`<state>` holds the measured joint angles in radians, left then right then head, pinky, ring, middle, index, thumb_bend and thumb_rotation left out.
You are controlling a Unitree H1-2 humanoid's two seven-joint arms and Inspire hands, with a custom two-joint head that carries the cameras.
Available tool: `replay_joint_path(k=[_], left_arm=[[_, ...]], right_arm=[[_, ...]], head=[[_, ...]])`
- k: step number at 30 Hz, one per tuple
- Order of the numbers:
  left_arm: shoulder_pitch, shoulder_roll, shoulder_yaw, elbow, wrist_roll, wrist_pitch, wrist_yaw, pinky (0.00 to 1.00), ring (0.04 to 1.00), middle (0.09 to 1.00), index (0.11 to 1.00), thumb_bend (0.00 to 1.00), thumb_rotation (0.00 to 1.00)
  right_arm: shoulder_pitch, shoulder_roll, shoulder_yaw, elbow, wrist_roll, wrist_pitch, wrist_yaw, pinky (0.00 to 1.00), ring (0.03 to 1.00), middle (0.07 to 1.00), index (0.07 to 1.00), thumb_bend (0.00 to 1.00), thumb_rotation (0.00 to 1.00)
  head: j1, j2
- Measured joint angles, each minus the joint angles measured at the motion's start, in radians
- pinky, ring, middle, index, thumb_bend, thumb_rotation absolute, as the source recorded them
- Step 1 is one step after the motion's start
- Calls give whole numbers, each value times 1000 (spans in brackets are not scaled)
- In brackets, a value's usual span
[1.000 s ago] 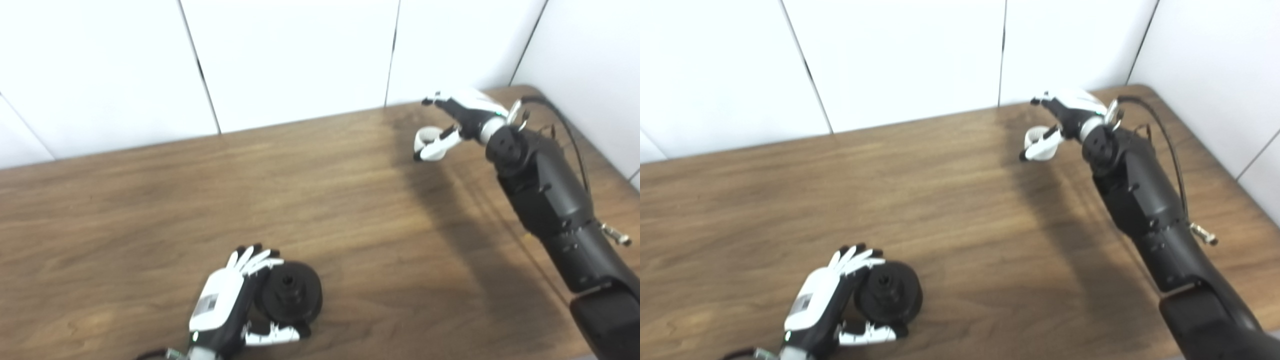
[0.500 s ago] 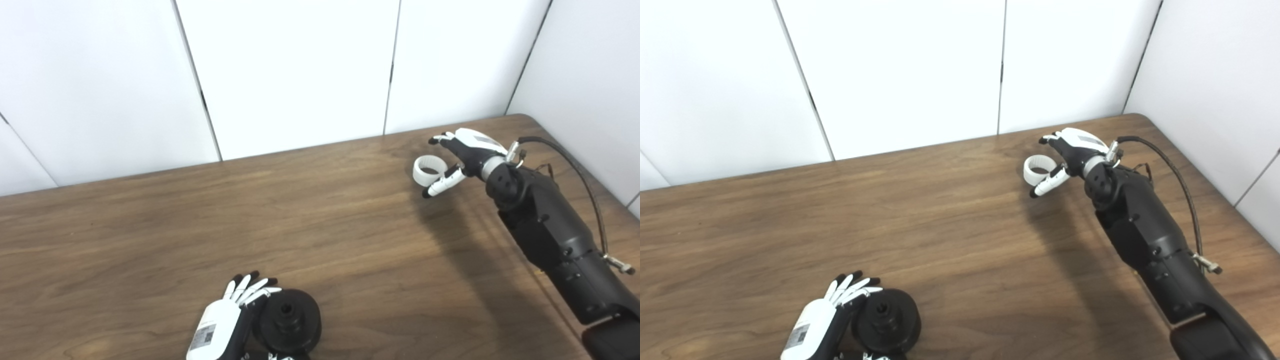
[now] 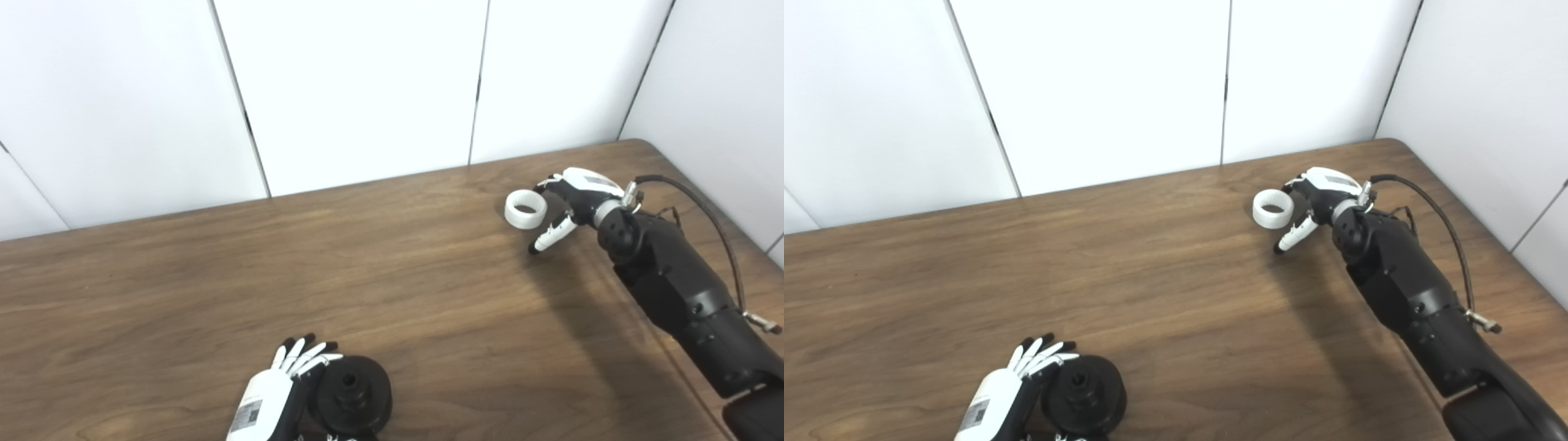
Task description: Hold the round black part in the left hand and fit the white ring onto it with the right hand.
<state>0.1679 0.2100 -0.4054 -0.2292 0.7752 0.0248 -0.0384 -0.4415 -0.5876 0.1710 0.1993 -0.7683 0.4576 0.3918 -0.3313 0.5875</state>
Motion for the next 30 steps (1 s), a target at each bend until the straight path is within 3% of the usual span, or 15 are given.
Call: replay_joint_path(k=[19, 30], left_arm=[[21, 5, 6, -20, 5, 1, -2, 1000, 964, 869, 483, 522, 66], [26, 5, 8, -24, 8, 1, -2, 1000, 963, 873, 483, 522, 68]], right_arm=[[-21, -8, 35, 21, 29, -8, -21, 927, 999, 964, 839, 810, 238], [-29, 0, 39, 58, 51, -70, -104, 903, 945, 906, 756, 795, 172]], head=[[11, 9], [12, 9]])
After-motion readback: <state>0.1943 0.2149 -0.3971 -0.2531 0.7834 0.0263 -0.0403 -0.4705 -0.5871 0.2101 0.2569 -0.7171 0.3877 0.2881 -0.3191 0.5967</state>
